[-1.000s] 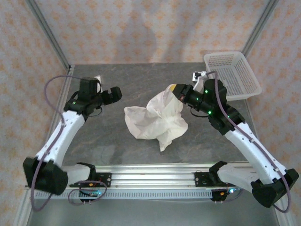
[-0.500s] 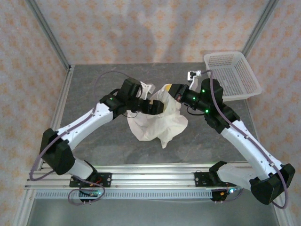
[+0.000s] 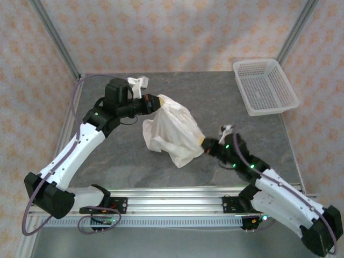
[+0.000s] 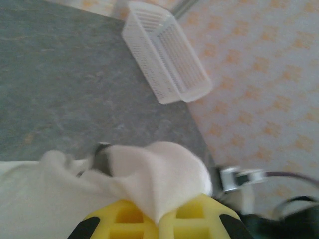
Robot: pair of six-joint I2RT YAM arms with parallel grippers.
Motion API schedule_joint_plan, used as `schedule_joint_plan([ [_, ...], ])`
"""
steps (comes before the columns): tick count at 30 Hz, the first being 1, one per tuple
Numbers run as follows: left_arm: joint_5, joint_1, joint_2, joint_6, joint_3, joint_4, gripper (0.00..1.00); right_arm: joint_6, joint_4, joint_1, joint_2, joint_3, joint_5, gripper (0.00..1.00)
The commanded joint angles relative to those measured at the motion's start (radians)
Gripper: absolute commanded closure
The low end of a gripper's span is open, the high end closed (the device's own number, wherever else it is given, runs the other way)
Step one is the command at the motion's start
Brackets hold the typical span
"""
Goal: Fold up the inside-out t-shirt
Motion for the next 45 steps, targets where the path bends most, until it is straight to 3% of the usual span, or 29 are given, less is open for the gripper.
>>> schedule_joint_plan([
  [1, 0.064, 0.0, 0.002, 0.089, 0.033, -0.012, 1.0, -0.085, 0.0, 0.111, 0.029, -0.057, 0.072, 0.92],
  [2, 0.068, -0.001, 0.002, 0.119, 0.03, -0.041, 1.0, -0.101, -0.025, 0.119, 0.039, -0.043, 0.048, 0.88],
  [4, 0.054, -0.002, -0.008, 0.179, 0.013, -0.111, 1.0, -0.162, -0.135, 0.119, 0.033, 0.03, 0.055, 0.68],
  [7, 0.038, -0.003, -0.038, 0.216, -0.05, -0.149, 1.0, -0.29, -0.25, 0.119, 0.002, 0.14, 0.218, 0.4],
  [12, 0.111, -0.01, -0.091, 0.234, -0.137, -0.131, 1.0, -0.724, -0.084, 0.118, 0.095, 0.212, 0.3, 0.32],
  [16, 0.121, -0.027, -0.093, 0.349, -0.114, -0.258, 1.0, -1.07, 0.074, 0.104, 0.257, 0.257, 0.299, 0.19],
  [22, 0.024, -0.052, -0.076, 0.472, -0.068, -0.455, 1.0, -1.347, -0.1, 0.065, 0.573, 0.498, 0.133, 0.19],
  [27, 0.06, -0.067, -0.123, 0.467, -0.099, -0.407, 1.0, -1.43, -0.123, 0.078, 0.783, 0.647, -0.02, 0.16],
  [30, 0.079, -0.079, -0.17, 0.491, -0.1, -0.388, 1.0, -1.447, -0.15, 0.091, 0.896, 0.738, -0.047, 0.19],
  [32, 0.05, -0.079, -0.209, 0.511, -0.101, -0.393, 1.0, -1.457, -0.193, 0.091, 0.954, 0.789, -0.039, 0.3],
  [36, -0.169, -0.076, -0.304, 0.514, -0.131, -0.421, 1.0, -1.379, -0.22, 0.056, 0.985, 0.817, 0.079, 0.96],
  [39, -0.447, -0.071, -0.348, 0.438, -0.177, -0.437, 1.0, -1.302, -0.194, 0.026, 0.867, 0.754, 0.076, 1.0],
  [41, -0.602, -0.05, -0.337, 0.391, -0.208, -0.465, 1.0, -1.258, -0.154, 0.014, 0.729, 0.673, 0.001, 1.0],
  [43, -0.655, -0.004, -0.291, 0.359, -0.245, -0.468, 1.0, -1.176, -0.092, -0.017, 0.59, 0.581, -0.142, 1.0],
  [45, -0.631, 0.041, -0.226, 0.331, -0.289, -0.439, 1.0, -1.027, 0.004, -0.075, 0.461, 0.488, -0.308, 1.0],
])
